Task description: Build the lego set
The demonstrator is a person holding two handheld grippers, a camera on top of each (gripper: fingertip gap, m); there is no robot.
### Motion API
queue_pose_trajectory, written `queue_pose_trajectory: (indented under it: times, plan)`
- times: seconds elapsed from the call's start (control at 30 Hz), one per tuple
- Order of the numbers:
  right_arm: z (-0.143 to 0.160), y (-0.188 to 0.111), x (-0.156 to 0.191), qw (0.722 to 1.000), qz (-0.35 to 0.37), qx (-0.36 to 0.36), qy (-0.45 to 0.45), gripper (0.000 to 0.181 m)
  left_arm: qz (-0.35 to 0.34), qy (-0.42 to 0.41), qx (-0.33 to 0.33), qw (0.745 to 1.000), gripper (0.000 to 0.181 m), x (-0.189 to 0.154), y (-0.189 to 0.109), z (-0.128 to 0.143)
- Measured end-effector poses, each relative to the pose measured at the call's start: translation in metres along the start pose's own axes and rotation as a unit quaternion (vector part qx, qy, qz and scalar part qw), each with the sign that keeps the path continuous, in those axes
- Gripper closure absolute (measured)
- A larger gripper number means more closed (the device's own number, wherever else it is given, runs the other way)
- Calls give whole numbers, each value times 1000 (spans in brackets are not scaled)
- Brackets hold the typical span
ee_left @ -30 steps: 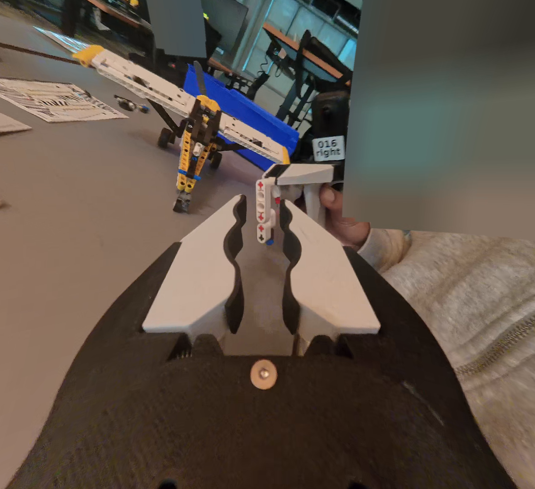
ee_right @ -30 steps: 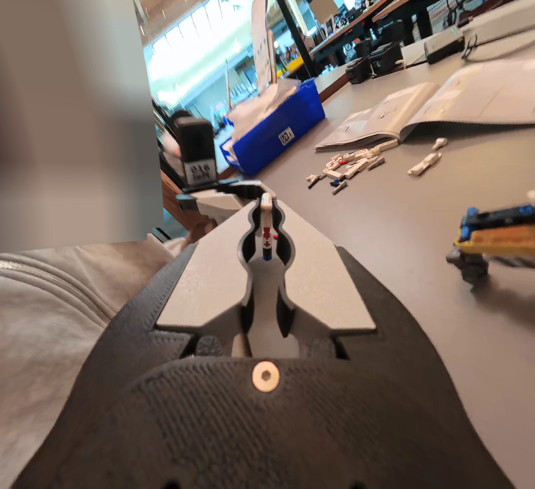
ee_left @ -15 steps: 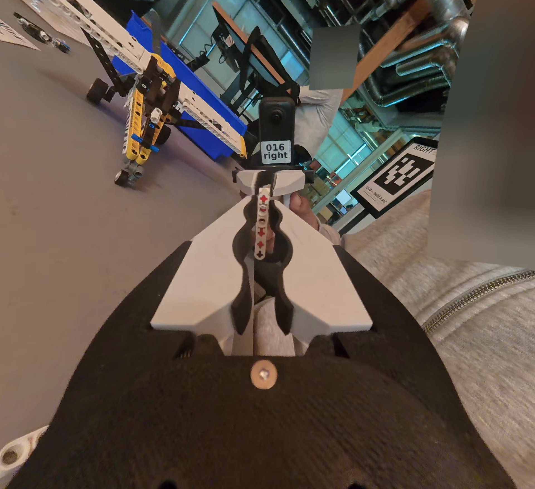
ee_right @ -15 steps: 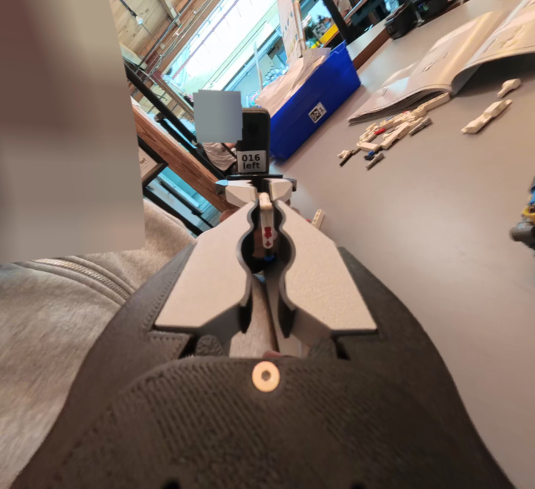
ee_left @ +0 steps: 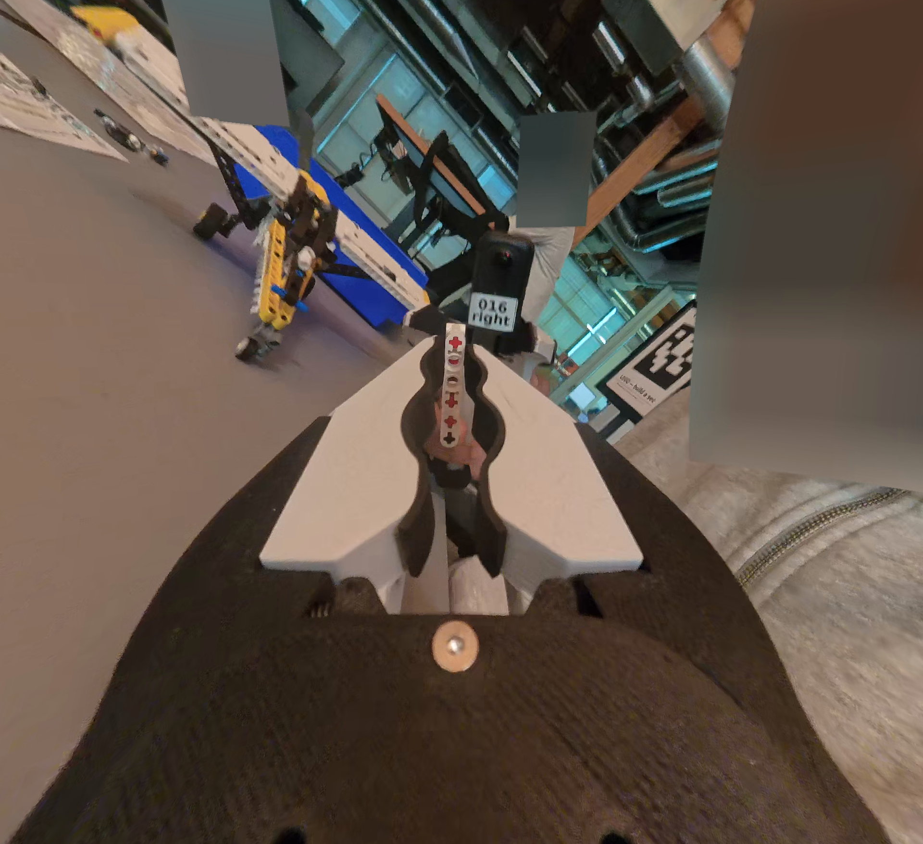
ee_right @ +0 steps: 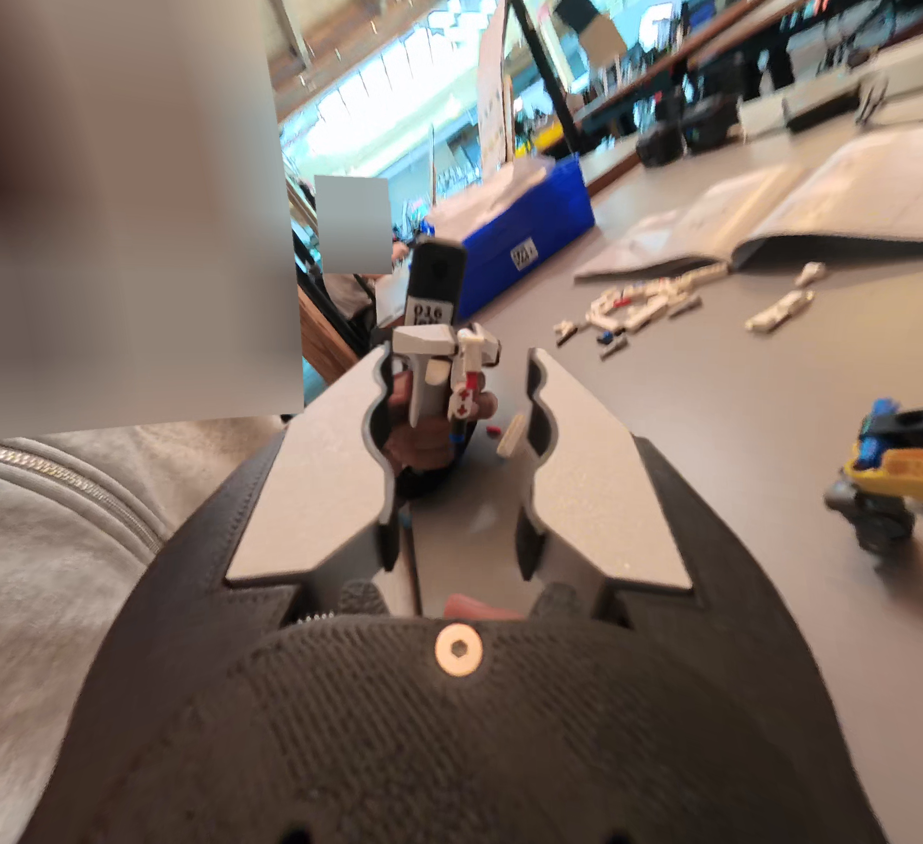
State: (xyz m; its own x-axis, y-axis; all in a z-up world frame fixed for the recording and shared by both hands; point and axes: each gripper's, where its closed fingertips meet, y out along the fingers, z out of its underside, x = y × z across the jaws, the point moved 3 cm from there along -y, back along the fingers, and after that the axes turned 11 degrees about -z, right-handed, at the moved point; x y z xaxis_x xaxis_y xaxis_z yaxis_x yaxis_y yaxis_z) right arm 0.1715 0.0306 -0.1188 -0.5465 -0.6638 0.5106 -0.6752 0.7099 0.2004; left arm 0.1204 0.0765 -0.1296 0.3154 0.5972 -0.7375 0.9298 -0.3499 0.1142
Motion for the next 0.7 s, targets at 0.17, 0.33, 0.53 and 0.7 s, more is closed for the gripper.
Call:
queue_pose_trajectory:
  times: [0.17,0.33,0.53,0.7]
  plan:
    - [4,31,3,993,2,6,-116,115,-53,-1,-112,992,175,23,-29,-42]
    - [-1,46,0,982,13,-23,-185,111,-91,50,-134,986,176,27,-40,-46]
    - [8,51,24,986,-122,-21,-115,128,-59,52,-125,989,176,20,-34,-41]
    - [7,49,18,988,-99,-22,-120,122,-49,33,-134,989,176,22,-36,-44]
